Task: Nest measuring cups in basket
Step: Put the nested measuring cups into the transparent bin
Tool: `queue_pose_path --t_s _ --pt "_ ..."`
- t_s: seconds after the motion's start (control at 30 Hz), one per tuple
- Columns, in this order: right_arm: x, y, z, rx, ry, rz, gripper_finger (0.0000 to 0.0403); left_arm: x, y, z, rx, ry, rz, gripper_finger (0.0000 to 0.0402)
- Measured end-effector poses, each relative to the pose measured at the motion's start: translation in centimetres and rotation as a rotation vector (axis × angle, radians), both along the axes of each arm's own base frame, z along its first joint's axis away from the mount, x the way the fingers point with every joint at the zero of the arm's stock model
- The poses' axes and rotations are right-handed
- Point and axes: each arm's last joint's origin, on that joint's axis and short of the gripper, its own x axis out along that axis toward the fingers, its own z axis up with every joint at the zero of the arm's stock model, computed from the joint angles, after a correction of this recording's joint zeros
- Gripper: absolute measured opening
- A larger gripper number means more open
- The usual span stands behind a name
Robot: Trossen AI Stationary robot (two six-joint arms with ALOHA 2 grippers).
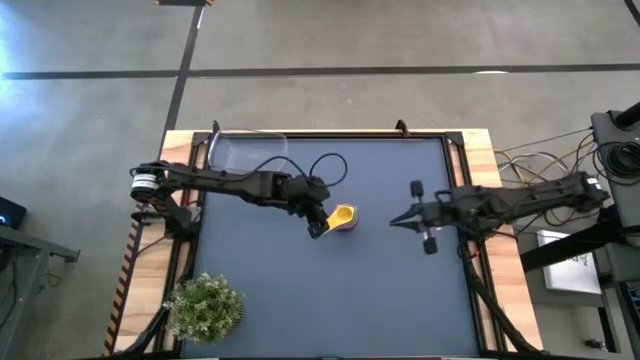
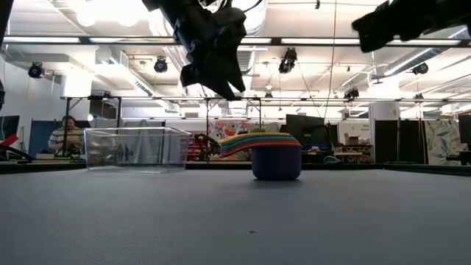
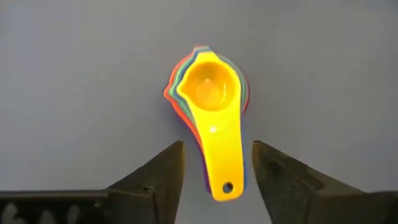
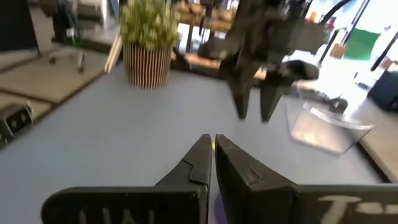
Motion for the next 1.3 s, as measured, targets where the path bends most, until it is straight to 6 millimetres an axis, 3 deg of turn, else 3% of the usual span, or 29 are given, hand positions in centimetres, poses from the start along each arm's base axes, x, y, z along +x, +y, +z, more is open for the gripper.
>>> queue_pose_path --t_s 0.23,0.67,0.87,1.3 --pt "-1.9 -0.3 0.7 0.012 -0.088 -0.001 0.0011 0.7 -0.5 -1.7 0.011 -0.016 -0.025 0.0244" --pt "-1.2 -0.2 0.0 -0.026 -0.029 -0.020 0.0011 2.9 -0.9 -4.8 0.009 0.048 -0.041 0.0365" --pt "-1.0 -0.2 -0.2 -0.027 -0.019 -0.020 0.0011 3.5 -0.9 -5.7 0.006 0.126 -0.038 0.0386" --pt "-1.0 -0.2 -0.2 -0.019 -0.020 -0.022 0.0011 5.7 -1.0 -8.3 -0.011 0.362 -0.005 0.0385"
